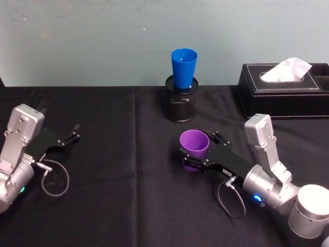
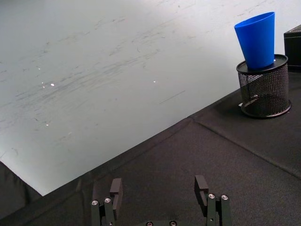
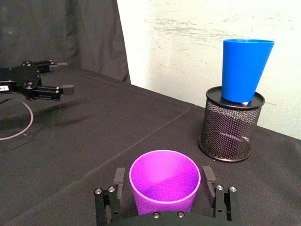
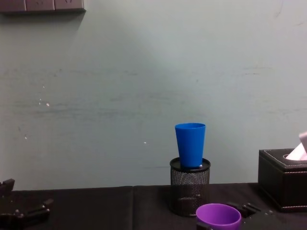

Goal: Pick up one cup with a gripper and tap it against the other cup.

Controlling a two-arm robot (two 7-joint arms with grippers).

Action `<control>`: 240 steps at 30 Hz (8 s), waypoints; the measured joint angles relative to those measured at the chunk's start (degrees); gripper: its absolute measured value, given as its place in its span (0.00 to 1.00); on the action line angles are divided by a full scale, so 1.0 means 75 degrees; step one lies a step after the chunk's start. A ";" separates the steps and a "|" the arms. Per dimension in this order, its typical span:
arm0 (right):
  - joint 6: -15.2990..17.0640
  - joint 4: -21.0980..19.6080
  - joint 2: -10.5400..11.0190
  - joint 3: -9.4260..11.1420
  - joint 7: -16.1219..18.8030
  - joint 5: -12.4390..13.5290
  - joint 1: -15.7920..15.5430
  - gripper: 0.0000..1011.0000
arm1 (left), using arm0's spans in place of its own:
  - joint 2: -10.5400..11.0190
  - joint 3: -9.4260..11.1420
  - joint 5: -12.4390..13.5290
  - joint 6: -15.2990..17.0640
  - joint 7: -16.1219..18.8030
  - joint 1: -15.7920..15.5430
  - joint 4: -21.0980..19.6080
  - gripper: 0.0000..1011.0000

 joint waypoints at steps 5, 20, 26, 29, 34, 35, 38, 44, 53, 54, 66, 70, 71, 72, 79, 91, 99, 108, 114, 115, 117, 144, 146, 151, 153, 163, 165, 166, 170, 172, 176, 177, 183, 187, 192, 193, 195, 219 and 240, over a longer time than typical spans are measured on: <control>-0.0001 0.0127 -0.0129 0.0051 0.0060 -0.0042 0.0072 0.99 | 0.0000 0.0000 0.0000 0.0000 0.0000 0.0000 0.0000 0.99; 0.0067 0.0215 -0.0271 0.0171 0.0133 -0.0146 0.0019 0.99 | 0.0000 0.0000 0.0000 0.0000 0.0000 0.0000 0.0000 0.99; 0.0028 0.0248 -0.0294 0.0201 0.0155 -0.0187 0.0000 0.99 | 0.0000 0.0000 0.0000 0.0000 0.0000 0.0000 0.0000 0.99; 0.0008 0.0252 -0.0303 0.0205 0.0159 -0.0191 -0.0003 0.99 | 0.0000 0.0000 0.0000 0.0000 0.0000 0.0000 -0.0001 0.99; 0.0013 0.0251 -0.0301 0.0205 0.0159 -0.0191 -0.0005 0.99 | 0.0000 0.0000 0.0000 0.0000 0.0000 0.0000 0.0000 0.99; 0.0015 0.0250 -0.0300 0.0205 0.0159 -0.0192 -0.0005 0.99 | 0.0000 0.0000 0.0000 0.0000 0.0000 0.0000 -0.0001 0.99; 0.0021 0.0248 -0.0299 0.0203 0.0158 -0.0192 -0.0005 0.94 | 0.0000 0.0000 0.0000 0.0000 0.0000 0.0000 0.0000 0.99; 0.0027 0.0244 -0.0295 0.0200 0.0156 -0.0191 -0.0005 0.79 | 0.0000 0.0000 0.0000 0.0000 0.0000 0.0000 0.0000 0.99; 0.0034 0.0237 -0.0290 0.0195 0.0153 -0.0190 -0.0005 0.73 | 0.0000 0.0000 0.0000 0.0000 0.0001 0.0000 0.0000 0.99; 0.0035 0.0237 -0.0290 0.0196 0.0152 -0.0190 -0.0005 0.73 | 0.0000 0.0000 0.0000 0.0000 0.0000 0.0000 0.0000 0.99; 0.0673 -0.0591 -0.0064 0.0408 0.0127 0.0048 -0.0124 0.72 | 0.0000 0.0000 0.0000 0.0000 0.0000 0.0000 0.0000 0.99; 0.1200 -0.1116 0.0099 0.0460 0.0137 0.0227 -0.0105 0.72 | 0.0000 0.0000 0.0000 0.0000 0.0000 0.0000 0.0000 0.99; 0.1313 -0.1201 0.0129 0.0467 0.0136 0.0267 -0.0091 0.72 | 0.0000 0.0000 0.0000 0.0000 0.0001 0.0000 -0.0001 0.99; 0.1421 -0.1295 0.0163 0.0471 0.0137 0.0304 -0.0078 0.72 | 0.0000 0.0000 0.0000 0.0000 0.0000 0.0000 0.0000 0.99; 0.2243 -0.2038 0.0420 0.0495 0.0127 0.0686 0.0062 0.72 | 0.0000 0.0000 0.0000 0.0000 0.0000 0.0000 0.0000 0.99; 0.2699 -0.2563 0.0639 0.0433 0.0034 0.0991 0.0340 0.72 | 0.0000 0.0000 0.0000 0.0000 0.0000 0.0000 0.0000 0.99; 0.2848 -0.2649 0.0786 0.0297 -0.0053 0.1084 0.0540 0.72 | 0.0000 0.0000 0.0000 0.0000 0.0000 0.0000 0.0000 0.99; 0.2895 -0.2671 0.0879 0.0210 -0.0100 0.1153 0.0599 0.72 | 0.0000 0.0000 0.0000 0.0000 0.0000 0.0000 0.0000 0.99; 0.2895 -0.2672 0.0867 0.0220 -0.0096 0.1145 0.0589 0.72 | 0.0000 0.0000 0.0000 0.0000 0.0001 0.0000 0.0000 0.99; 0.2894 -0.2672 0.0864 0.0222 -0.0095 0.1143 0.0588 0.72 | 0.0000 0.0000 0.0000 0.0000 0.0000 0.0000 0.0000 0.99; 0.2893 -0.2671 0.0861 0.0226 -0.0094 0.1139 0.0586 0.72 | 0.0000 0.0000 0.0000 0.0000 0.0001 0.0000 0.0000 0.99; 0.2881 -0.2664 0.0845 0.0240 -0.0079 0.1122 0.0575 0.72 | 0.0000 0.0000 0.0000 0.0000 0.0000 0.0000 0.0000 0.99; 0.2880 -0.2665 0.0846 0.0241 -0.0079 0.1122 0.0576 0.72 | 0.0000 0.0000 0.0000 0.0000 0.0000 0.0000 0.0000 0.99; 0.2880 -0.2665 0.0846 0.0240 -0.0079 0.1122 0.0575 0.72 | 0.0000 0.0000 0.0000 0.0000 0.0000 0.0000 0.0000 0.99; 0.2880 -0.2665 0.0845 0.0240 -0.0079 0.1122 0.0576 0.72 | 0.0000 0.0000 0.0000 0.0000 0.0000 0.0000 0.0000 0.99; 0.2880 -0.2665 0.0845 0.0240 -0.0079 0.1123 0.0576 0.72 | 0.0000 0.0000 0.0000 0.0000 0.0000 0.0000 0.0000 0.99; 0.2880 -0.2665 0.0845 0.0239 -0.0079 0.1123 0.0575 0.72 | 0.0000 0.0000 0.0000 0.0000 0.0000 0.0000 0.0000 0.99; 0.2880 -0.2665 0.0845 0.0239 -0.0079 0.1123 0.0576 0.72 | 0.0000 0.0000 0.0000 0.0000 0.0000 0.0000 -0.0001 0.99; 0.2880 -0.2665 0.0845 0.0240 -0.0079 0.1123 0.0575 0.72 | 0.0000 0.0000 0.0000 -0.0001 0.0000 0.0000 0.0000 0.99; 0.2880 -0.2665 0.0845 0.0240 -0.0079 0.1123 0.0576 0.72 | 0.0000 0.0000 0.0000 0.0000 0.0001 0.0000 0.0000 0.99; 0.2880 -0.2665 0.0845 0.0240 -0.0079 0.1123 0.0576 0.72 | 0.0000 0.0000 0.0000 0.0000 0.0000 0.0000 0.0000 0.99; 0.2880 -0.2665 0.0845 0.0239 -0.0079 0.1123 0.0576 0.72 | 0.0000 0.0000 0.0000 0.0000 0.0000 0.0000 0.0000 0.99; 0.2880 -0.2665 0.0846 0.0240 -0.0079 0.1123 0.0576 0.72 | 0.0000 0.0000 0.0000 0.0000 0.0000 0.0000 0.0000 0.99; 0.2880 -0.2665 0.0845 0.0239 -0.0080 0.1123 0.0575 0.72 | 0.0000 0.0000 0.0000 0.0000 0.0000 0.0000 0.0000 0.99; 0.2880 -0.2665 0.0845 0.0240 -0.0079 0.1123 0.0576 0.72 | 0.0000 0.0000 0.0000 0.0000 0.0000 0.0000 -0.0001 0.99; 0.2880 -0.2665 0.0846 0.0239 -0.0079 0.1123 0.0576 0.72 | 0.0000 0.0000 0.0000 0.0000 0.0001 0.0000 0.0000 0.99; 0.2880 -0.2665 0.0845 0.0239 -0.0079 0.1123 0.0575 0.72 | 0.0000 0.0000 0.0000 0.0000 0.0000 0.0000 0.0000 0.99; 0.2880 -0.2665 0.0845 0.0240 -0.0079 0.1123 0.0576 0.72 | 0.0000 0.0000 0.0000 0.0000 0.0001 0.0000 0.0000 0.99; 0.2352 -0.0720 0.0217 -0.0273 -0.0098 0.0992 0.1500 0.72 | 0.0000 -0.0001 0.0000 0.0000 0.0000 0.0000 0.0000 0.99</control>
